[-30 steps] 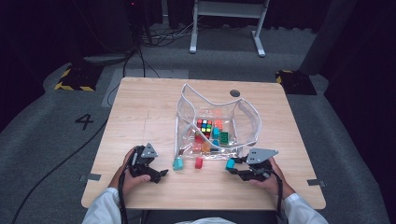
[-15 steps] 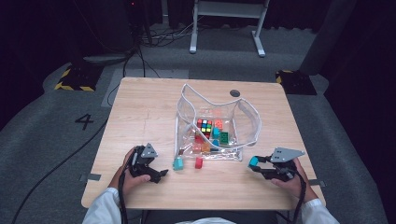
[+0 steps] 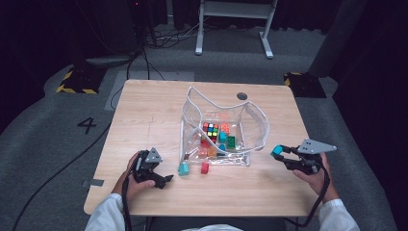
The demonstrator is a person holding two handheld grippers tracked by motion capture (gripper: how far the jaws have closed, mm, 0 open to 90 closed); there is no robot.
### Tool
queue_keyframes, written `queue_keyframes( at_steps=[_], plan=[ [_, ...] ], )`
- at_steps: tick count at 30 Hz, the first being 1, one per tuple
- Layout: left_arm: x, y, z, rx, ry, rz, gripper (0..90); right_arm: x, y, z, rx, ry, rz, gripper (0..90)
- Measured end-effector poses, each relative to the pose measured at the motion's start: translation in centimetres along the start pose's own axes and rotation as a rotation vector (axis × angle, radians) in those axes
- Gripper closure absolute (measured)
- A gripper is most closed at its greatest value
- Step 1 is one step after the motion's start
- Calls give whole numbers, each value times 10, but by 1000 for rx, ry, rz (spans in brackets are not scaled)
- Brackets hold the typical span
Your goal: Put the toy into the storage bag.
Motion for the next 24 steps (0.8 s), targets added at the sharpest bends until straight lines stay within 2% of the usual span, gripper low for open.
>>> queue_keyframes(
  at_steps=[4,7,10,14,18,19,24],
  plan=[
    [0,0,0,0,0,0,4,-17,18,-1,-30,-32,17,589],
    [0,0,0,0,0,0,4,-31,34,-1,-59,-81,37,590],
    [0,0,0,0,0,0,4,-40,50,1,-77,-94,35,590],
    [0,0,0,-1,1,1,4,-47,71,2,-97,-114,24,590],
    [0,0,0,-1,1,1,4,-51,92,1,-126,-103,32,590],
    [0,0,0,-1,-1,0,4,-50,97,0,-129,-92,27,590],
    [0,0,0,-1,-1,-1,3,-51,120,1,-143,-96,-11,590]
  ],
)
Point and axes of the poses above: each handheld gripper's, and its own axes: z roughly forward along the jaws, y roughly out of its top, x roughly to its left, the point moved 9 cm from there along z, roughly forward along the jaws, and after that the axes turned 14 degrees about -y, right-handed, at the moved point
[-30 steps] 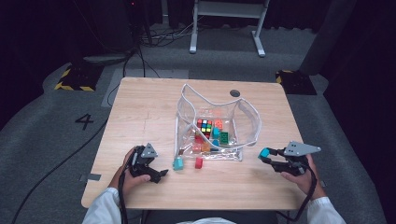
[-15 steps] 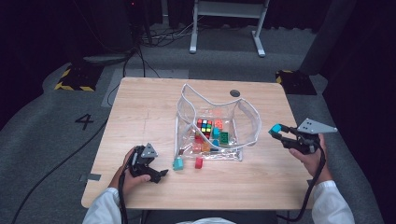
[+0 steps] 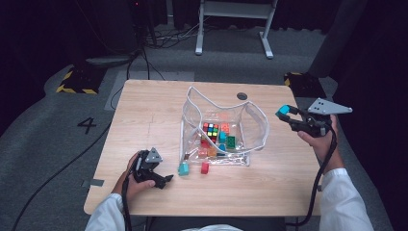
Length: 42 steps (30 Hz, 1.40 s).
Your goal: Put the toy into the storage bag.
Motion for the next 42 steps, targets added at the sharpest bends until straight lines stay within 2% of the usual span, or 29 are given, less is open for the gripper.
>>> queue_keyframes(
  at_steps=[1,2,8,9,12,15,19,22,25,32,35,42],
  plan=[
    [0,0,0,1,0,0,4,-1,2,1,11,-16,-4,590],
    [0,0,0,0,3,2,4,-1,7,4,-7,-19,-14,590],
    [0,0,0,1,0,0,3,7,22,19,-4,11,-26,590],
    [0,0,0,1,0,1,4,10,25,21,-1,18,-17,590],
    [0,0,0,1,2,2,4,19,36,28,-26,55,-22,590],
    [0,0,0,0,0,1,4,32,43,33,-24,95,-20,590],
    [0,0,0,0,0,0,4,51,47,42,-17,148,-38,590],
    [0,0,0,0,0,0,4,68,48,45,-10,209,-52,590],
    [0,0,0,0,0,1,4,85,50,50,-30,283,-111,590],
    [0,0,0,0,1,1,4,117,44,66,52,346,-240,590],
    [0,0,0,0,1,0,4,128,39,70,93,384,-278,589],
    [0,0,0,0,0,0,4,136,22,83,242,379,-402,589]
  ],
)
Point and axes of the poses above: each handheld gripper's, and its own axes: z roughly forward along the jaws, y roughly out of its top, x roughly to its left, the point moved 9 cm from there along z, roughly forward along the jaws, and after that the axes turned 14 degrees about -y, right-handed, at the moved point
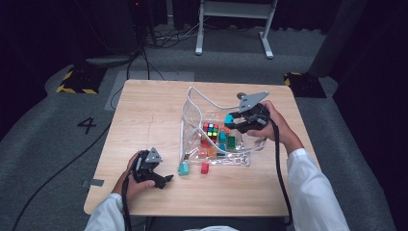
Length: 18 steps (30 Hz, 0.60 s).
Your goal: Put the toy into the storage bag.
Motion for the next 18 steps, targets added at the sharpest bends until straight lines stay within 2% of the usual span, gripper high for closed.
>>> queue_keyframes(
  at_steps=[4,6,9,11,14,18],
  plan=[
    [0,0,0,0,0,0,4,2,-6,9,81,15,-11,588],
    [0,0,0,0,0,0,4,0,-10,12,136,-2,-42,589],
    [0,0,0,0,0,0,4,0,-15,14,182,0,-53,588],
    [0,0,0,0,0,0,4,-1,-19,14,204,18,-75,589],
    [0,0,0,0,0,0,4,-4,-29,11,266,14,-80,589],
    [0,0,0,0,0,0,3,-11,-42,5,293,8,-75,589]
  ],
)
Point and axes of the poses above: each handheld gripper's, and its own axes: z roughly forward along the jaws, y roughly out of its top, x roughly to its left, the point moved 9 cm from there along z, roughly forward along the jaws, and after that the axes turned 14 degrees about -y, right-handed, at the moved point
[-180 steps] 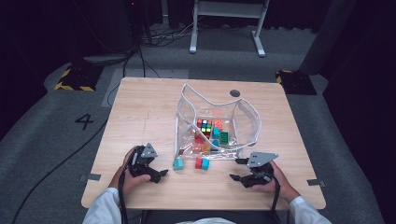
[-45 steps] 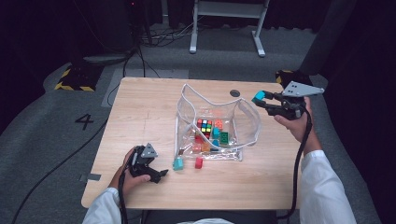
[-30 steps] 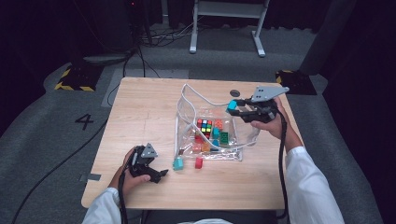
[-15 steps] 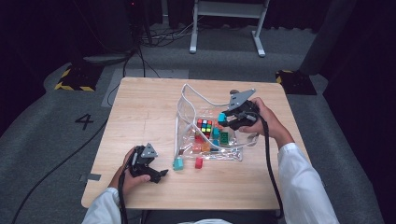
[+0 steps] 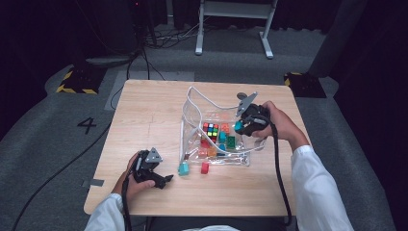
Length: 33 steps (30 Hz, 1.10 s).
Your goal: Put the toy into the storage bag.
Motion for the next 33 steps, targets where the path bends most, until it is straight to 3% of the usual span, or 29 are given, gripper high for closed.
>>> queue_keyframes(
  at_steps=[7,13,17,21,24,25,33],
  plan=[
    [0,0,0,0,-1,0,3,-12,-21,-14,-32,-10,50,588],
    [0,0,0,0,0,0,4,-15,-34,-20,-35,-8,61,587],
    [0,0,0,0,0,0,3,-15,-32,-20,-75,-15,73,565],
    [0,0,0,0,-1,0,3,-12,-33,-22,-61,-11,85,533],
    [0,0,0,0,1,1,4,-14,-30,-25,-110,-19,78,519],
    [0,0,0,0,0,0,3,-12,-31,-28,-99,-16,103,511],
    [0,1,1,1,0,-3,1,-19,-29,-42,-182,-59,150,426]
  ],
)
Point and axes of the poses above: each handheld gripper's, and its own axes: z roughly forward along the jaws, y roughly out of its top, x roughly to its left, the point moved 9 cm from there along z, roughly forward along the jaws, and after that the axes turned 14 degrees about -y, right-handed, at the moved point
